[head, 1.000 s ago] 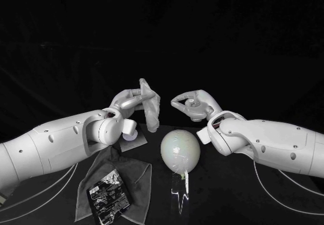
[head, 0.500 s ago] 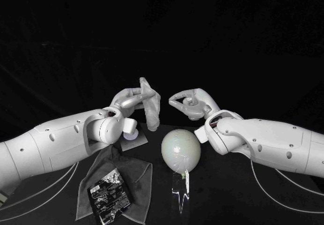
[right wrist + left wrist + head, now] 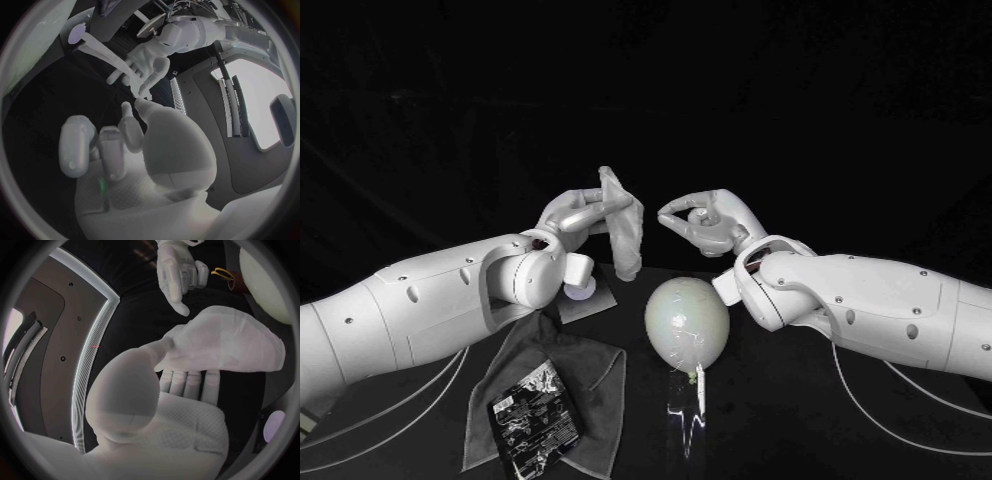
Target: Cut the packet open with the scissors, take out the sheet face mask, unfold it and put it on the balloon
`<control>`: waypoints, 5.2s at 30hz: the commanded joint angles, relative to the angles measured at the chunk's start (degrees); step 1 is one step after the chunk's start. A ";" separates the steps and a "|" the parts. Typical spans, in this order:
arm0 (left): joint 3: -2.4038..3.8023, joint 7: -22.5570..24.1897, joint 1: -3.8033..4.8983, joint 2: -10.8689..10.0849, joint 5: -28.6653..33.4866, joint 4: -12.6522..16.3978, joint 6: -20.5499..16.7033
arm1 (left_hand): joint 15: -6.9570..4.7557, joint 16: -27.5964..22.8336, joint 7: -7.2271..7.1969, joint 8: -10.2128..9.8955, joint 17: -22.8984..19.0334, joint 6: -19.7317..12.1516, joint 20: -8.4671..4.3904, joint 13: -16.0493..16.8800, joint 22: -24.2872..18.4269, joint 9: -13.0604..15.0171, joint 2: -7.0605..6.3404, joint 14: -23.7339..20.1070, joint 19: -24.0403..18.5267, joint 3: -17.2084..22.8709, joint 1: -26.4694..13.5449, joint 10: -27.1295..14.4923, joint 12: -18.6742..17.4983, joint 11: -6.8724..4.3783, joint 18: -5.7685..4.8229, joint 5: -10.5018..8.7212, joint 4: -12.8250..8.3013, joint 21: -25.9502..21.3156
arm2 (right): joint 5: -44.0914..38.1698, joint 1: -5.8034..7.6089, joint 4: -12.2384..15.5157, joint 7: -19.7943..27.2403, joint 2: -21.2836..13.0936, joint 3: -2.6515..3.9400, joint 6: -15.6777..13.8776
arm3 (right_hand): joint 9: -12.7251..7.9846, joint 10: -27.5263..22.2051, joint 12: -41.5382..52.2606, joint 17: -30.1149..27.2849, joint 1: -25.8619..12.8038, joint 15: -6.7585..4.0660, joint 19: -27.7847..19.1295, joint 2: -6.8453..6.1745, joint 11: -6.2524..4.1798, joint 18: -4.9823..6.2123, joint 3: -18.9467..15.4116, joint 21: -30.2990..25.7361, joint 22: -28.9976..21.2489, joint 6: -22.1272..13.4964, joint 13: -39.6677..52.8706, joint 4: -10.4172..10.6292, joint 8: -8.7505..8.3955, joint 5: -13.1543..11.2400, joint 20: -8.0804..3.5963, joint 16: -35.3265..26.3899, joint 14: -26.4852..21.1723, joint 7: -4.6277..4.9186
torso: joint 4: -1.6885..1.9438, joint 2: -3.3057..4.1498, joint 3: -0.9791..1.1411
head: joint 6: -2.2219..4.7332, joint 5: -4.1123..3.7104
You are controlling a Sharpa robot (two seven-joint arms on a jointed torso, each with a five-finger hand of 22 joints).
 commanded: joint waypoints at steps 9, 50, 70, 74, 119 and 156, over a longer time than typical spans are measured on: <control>0.06 0.97 0.06 0.03 0.28 0.24 0.10 | -0.01 0.39 0.35 0.15 0.06 0.15 0.00 -0.08 0.07 0.94 0.00 -0.40 -0.44 0.37 0.63 -0.33 -0.07 0.09 0.43 0.16 -0.20 0.25 | -0.72 0.39 -0.86 0.49 1.37 0.18 -0.72 | -0.19 -0.24 0.02 13.04 0.81 -0.11 -0.06 -0.11 0.40 -0.31 -0.03 -0.55 10.95 -0.14 1.14 -0.43 -0.37 0.19 -0.02 0.17 5.48 0.34 | -0.04 0.01 0.01 | 1.18 0.33; 0.05 0.95 0.07 0.15 0.10 1.15 0.29 | -0.01 0.39 0.35 0.15 0.06 0.15 0.00 -0.08 0.07 0.94 0.00 -0.40 -0.44 0.37 0.63 -0.33 -0.07 0.09 0.43 0.16 -0.20 0.25 | -3.74 1.14 -2.55 -2.15 4.90 0.24 -3.36 | -0.69 -0.45 0.54 13.06 2.08 0.13 -0.33 -0.01 0.58 -0.23 0.12 -0.75 10.85 0.44 1.49 -1.57 -0.75 -0.03 0.29 0.19 5.46 0.45 | 0.02 0.02 0.01 | 2.40 0.11; 0.05 0.93 0.07 0.23 0.02 1.29 0.24 | 0.02 0.51 0.41 0.21 0.08 0.13 0.01 -0.12 0.13 0.96 -0.03 -0.47 -0.48 0.45 0.68 -0.35 -0.05 0.12 0.43 0.16 -0.26 0.31 | -5.70 1.13 -2.58 -2.98 5.43 0.25 -7.45 | 2.46 2.85 4.44 13.82 5.10 -2.65 1.23 1.49 -2.75 -0.86 1.93 2.83 11.75 7.00 4.54 -5.70 5.78 -0.09 -1.90 0.50 5.68 -3.52 | 0.01 -0.01 -0.01 | 2.43 0.19; 0.05 0.90 0.07 0.25 0.00 1.29 0.02 | 0.02 0.51 0.41 0.21 0.08 0.13 0.01 -0.12 0.13 0.96 -0.03 -0.47 -0.48 0.45 0.68 -0.35 -0.05 0.12 0.43 0.16 -0.26 0.31 | -6.15 1.13 -2.31 -2.87 5.38 0.25 -8.22 | 3.69 4.01 5.81 14.00 4.69 -3.07 1.51 1.48 -3.11 -1.01 2.97 3.49 11.92 6.50 5.77 -6.07 7.60 -0.08 -2.44 0.57 5.72 -3.85 | -0.02 0.01 0.02 | 2.46 0.22; 0.01 -2.91 0.07 0.56 2.20 1.72 -1.16 | -0.68 7.47 2.78 -4.25 0.73 -4.90 -5.58 -6.41 7.78 -1.59 -1.20 6.11 7.94 -1.91 -2.47 -3.47 -5.36 2.00 1.16 0.17 2.76 13.31 | -12.49 1.10 -2.03 -5.32 4.95 0.41 -12.32 | 6.62 5.22 6.74 14.82 2.72 -3.42 2.20 0.36 -3.45 -1.37 7.66 5.24 12.36 4.52 6.82 -7.58 12.59 -0.08 -2.95 0.90 5.92 -4.05 | -0.04 0.05 0.00 | 2.55 0.11; -0.08 -3.12 0.03 0.93 5.00 1.43 2.86 | -2.76 -4.51 0.76 -2.17 -3.52 1.77 -6.18 -15.41 7.41 -0.73 -1.28 16.06 8.22 -0.11 3.73 12.88 -15.72 -0.55 1.06 0.16 2.77 13.66 | -13.86 1.24 -5.92 -12.66 6.30 0.75 -9.35 | 6.75 5.29 6.72 14.76 2.51 -3.43 2.13 0.42 -3.45 -1.34 8.41 5.12 12.31 4.42 6.84 -7.84 12.99 -0.09 -2.98 0.87 5.91 -4.03 | -0.04 -0.01 0.01 | 2.49 -0.45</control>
